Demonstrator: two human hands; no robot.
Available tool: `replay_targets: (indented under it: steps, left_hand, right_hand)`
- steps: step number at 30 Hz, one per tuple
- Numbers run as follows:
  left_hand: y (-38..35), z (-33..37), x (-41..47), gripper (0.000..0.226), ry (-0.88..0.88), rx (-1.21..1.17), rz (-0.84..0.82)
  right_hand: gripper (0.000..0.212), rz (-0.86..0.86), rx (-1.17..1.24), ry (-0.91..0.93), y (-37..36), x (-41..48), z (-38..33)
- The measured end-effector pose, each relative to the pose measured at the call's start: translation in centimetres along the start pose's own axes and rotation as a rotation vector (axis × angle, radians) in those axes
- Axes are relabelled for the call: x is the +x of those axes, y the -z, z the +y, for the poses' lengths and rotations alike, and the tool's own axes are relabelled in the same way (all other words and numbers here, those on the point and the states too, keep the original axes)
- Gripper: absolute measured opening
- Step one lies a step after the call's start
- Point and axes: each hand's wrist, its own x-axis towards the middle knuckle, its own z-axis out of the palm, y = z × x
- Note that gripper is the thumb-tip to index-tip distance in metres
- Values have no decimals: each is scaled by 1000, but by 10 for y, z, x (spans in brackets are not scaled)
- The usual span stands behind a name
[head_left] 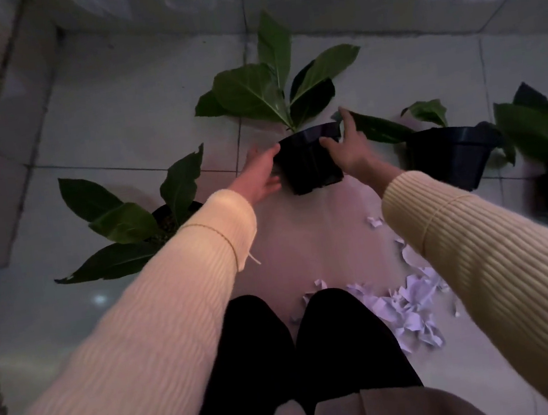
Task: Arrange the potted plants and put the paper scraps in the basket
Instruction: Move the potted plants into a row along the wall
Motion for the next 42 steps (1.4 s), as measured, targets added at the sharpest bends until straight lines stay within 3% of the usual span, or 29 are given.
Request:
replay_targets:
  steps: [4,7,12,22,32,37,42]
  left_hand:
    - [-7,12,6,54,21,79,-56]
    - [-5,13,7,31,72,94,-74]
    - [2,5,-1,24,70,29,-52]
    - [-3,-34,-22,42,-62,-113,-66]
    - [-5,-59,-25,35,-189,-125,-13]
    - [-2,-67,-25,6,-178,-150,53]
    - [6,-72,-20,21,-181,-54,84]
  right_hand:
    - [61,-76,-23,5,-2,4,-2]
    - [54,-56,-31,51,-2,-1,-1]
    - [41,8,6,116,-5,-16,0]
    - [14,100,270,9,-9,-54,20]
    - [14,-13,364,-58,-7,-85,53]
    - [11,-60,333,-83,-23,-99,63]
    - [16,-93,286,-92,-37,-107,67]
